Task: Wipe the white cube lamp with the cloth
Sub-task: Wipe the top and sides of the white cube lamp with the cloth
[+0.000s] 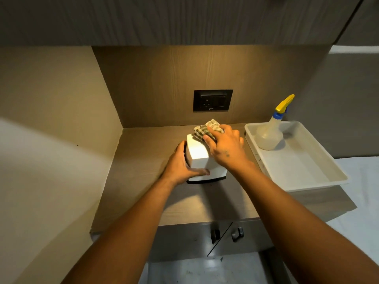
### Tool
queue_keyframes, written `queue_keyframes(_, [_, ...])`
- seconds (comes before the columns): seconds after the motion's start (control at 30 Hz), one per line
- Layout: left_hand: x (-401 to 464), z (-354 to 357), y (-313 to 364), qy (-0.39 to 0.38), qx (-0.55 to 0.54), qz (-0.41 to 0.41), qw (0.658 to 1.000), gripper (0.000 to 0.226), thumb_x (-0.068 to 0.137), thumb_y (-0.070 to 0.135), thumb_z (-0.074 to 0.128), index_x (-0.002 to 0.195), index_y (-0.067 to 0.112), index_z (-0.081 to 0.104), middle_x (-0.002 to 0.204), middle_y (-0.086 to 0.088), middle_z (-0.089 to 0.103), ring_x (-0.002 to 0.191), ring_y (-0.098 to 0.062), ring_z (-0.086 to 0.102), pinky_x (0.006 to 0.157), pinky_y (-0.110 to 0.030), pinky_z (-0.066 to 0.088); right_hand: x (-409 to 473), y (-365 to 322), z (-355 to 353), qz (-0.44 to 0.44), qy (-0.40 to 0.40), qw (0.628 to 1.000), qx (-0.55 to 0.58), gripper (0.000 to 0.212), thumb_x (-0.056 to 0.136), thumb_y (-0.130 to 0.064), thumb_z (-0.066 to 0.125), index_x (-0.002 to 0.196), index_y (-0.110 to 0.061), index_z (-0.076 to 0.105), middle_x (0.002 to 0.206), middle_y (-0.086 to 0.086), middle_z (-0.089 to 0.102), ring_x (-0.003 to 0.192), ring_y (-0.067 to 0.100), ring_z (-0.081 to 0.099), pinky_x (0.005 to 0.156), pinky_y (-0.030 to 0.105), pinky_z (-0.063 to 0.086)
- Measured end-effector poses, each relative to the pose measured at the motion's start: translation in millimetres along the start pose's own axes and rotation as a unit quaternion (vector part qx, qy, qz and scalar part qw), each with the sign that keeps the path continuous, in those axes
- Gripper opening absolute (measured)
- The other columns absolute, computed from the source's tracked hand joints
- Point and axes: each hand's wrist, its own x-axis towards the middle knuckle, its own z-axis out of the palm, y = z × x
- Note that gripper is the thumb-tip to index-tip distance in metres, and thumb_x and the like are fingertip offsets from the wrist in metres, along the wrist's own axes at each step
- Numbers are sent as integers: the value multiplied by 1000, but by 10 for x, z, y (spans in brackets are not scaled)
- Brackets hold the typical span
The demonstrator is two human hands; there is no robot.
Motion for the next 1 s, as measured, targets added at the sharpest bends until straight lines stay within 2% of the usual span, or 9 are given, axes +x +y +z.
queue_keyframes(0.2, [-2, 9, -47, 9, 29, 15, 999, 106, 52, 32, 105, 138, 37, 44, 129, 12, 63, 113, -3, 63, 88, -25, 58, -414, -134, -30, -56, 46, 996, -58, 51, 93, -60, 30, 134, -37, 48, 139, 10, 41, 117, 31, 33, 91, 45, 28])
queue_keyframes(0.27, [27, 14, -29, 12, 64, 31, 997, 82, 68, 16, 95, 137, 27, 52, 126, 4, 66, 111, -6, 66, 90, -29, 59, -427, -251, -29, -86, 41, 992, -83, 50, 93, -60, 31, 135, -38, 48, 138, 10, 42, 117, 31, 35, 90, 45, 29])
queue_keyframes(0.37, [38, 13, 7, -5, 40, 56, 998, 24, 102, 20, 58, 122, 17, 71, 123, -12, 66, 102, -20, 73, 75, -30, 61, -306, -457, 4, -109, 28, 988, -110, 51, 94, -61, 30, 135, -38, 47, 138, 10, 44, 118, 32, 36, 91, 46, 31])
queue_keyframes(0.4, [16, -3, 12, -17, 79, 48, 996, 27, 103, 21, 59, 128, 15, 68, 128, -13, 64, 108, -21, 71, 76, -23, 58, -243, -508, 15, -110, 22, 987, -111, 51, 94, -61, 30, 135, -38, 47, 138, 10, 43, 118, 32, 36, 91, 46, 31])
queue_keyframes(0.47, [26, 25, -44, -6, 99, 7, 995, 70, 82, 17, 87, 142, 14, 51, 140, -7, 59, 125, -20, 61, 88, -13, 48, -95, -562, 29, -107, 5, 989, -102, 50, 94, -61, 28, 134, -38, 49, 137, 10, 43, 117, 32, 36, 90, 46, 30])
queue_keyframes(0.57, [25, 7, 7, 4, 19, 16, 1000, 109, 49, 32, 106, 139, 23, 44, 135, 4, 59, 122, -11, 57, 98, -27, 50, 131, -513, 34, -81, -16, 992, -95, 50, 94, -61, 27, 130, -39, 52, 132, 9, 45, 113, 31, 36, 87, 45, 29])
queue_keyframes(0.67, [19, 8, 9, 12, 0, 18, 1000, 113, 42, 49, 106, 137, 31, 47, 131, 11, 62, 116, -4, 58, 91, -29, 53, 315, -291, 7, -18, -29, 996, -82, 52, 93, -63, 29, 129, -35, 53, 132, 10, 46, 112, 32, 37, 89, 46, 30])
queue_keyframes(0.8, [1, 6, -32, -5, -6, 3, 1000, 119, 43, 46, 106, 140, 42, 37, 130, 20, 54, 112, 8, 52, 79, -8, 46, 335, -2, -26, 88, -39, 995, -27, 61, 90, -66, 31, 133, -30, 53, 136, 11, 43, 118, 32, 35, 96, 48, 30])
queue_keyframes(1.0, [26, 9, -50, 10, -2, 9, 1000, 116, 44, 51, 105, 139, 42, 39, 134, 19, 56, 120, 0, 53, 89, -16, 48, 96, -211, 37, -5, 29, 992, -126, 54, 94, -62, 24, 136, -37, 46, 132, 13, 43, 113, 33, 36, 90, 47, 30])
